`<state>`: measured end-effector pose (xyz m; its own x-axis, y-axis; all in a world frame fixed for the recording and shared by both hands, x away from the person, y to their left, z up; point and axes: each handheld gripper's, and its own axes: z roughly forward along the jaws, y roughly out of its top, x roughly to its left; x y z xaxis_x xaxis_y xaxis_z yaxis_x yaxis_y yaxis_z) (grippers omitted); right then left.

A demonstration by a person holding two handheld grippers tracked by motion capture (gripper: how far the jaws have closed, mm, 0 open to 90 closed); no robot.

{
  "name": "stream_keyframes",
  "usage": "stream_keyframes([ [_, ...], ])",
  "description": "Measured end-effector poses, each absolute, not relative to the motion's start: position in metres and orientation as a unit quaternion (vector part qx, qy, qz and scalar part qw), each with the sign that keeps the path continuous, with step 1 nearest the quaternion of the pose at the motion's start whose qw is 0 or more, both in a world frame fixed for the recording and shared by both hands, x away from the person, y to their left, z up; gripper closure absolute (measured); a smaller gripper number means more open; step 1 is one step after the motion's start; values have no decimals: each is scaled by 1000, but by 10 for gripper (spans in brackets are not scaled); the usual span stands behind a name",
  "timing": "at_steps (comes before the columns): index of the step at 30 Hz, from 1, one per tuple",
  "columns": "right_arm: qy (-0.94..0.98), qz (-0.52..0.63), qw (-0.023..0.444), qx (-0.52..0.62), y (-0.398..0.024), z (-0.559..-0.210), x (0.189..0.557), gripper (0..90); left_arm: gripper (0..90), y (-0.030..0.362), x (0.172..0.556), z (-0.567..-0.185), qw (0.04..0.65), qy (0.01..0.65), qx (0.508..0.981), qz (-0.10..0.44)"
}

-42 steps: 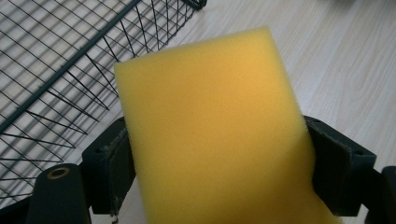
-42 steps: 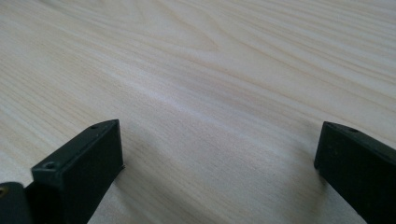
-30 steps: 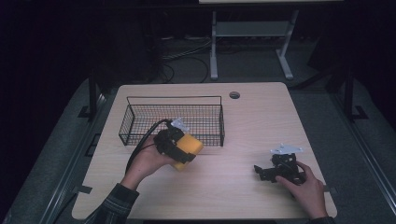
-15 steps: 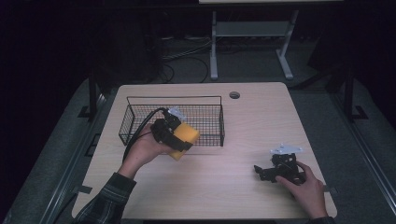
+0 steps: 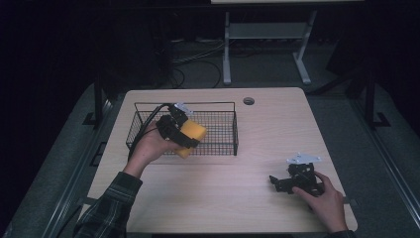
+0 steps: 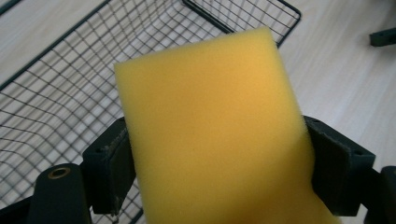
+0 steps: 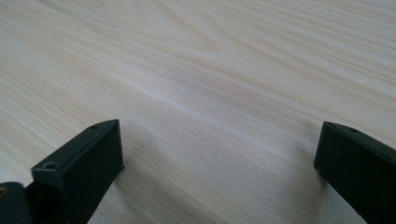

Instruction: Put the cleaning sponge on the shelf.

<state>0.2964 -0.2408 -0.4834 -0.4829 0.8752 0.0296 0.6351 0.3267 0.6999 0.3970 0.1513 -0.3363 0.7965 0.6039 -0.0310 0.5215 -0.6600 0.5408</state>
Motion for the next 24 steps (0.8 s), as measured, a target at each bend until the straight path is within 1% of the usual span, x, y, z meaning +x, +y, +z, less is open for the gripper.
stream_keyframes([
  [11,795,333,181,474,-241,-483,297,3,190,164,418,-333,266,329,901,92],
  [24,795,332,180,475,-241,-483,297,3,191,194,441,-333,263,373,882,115],
])
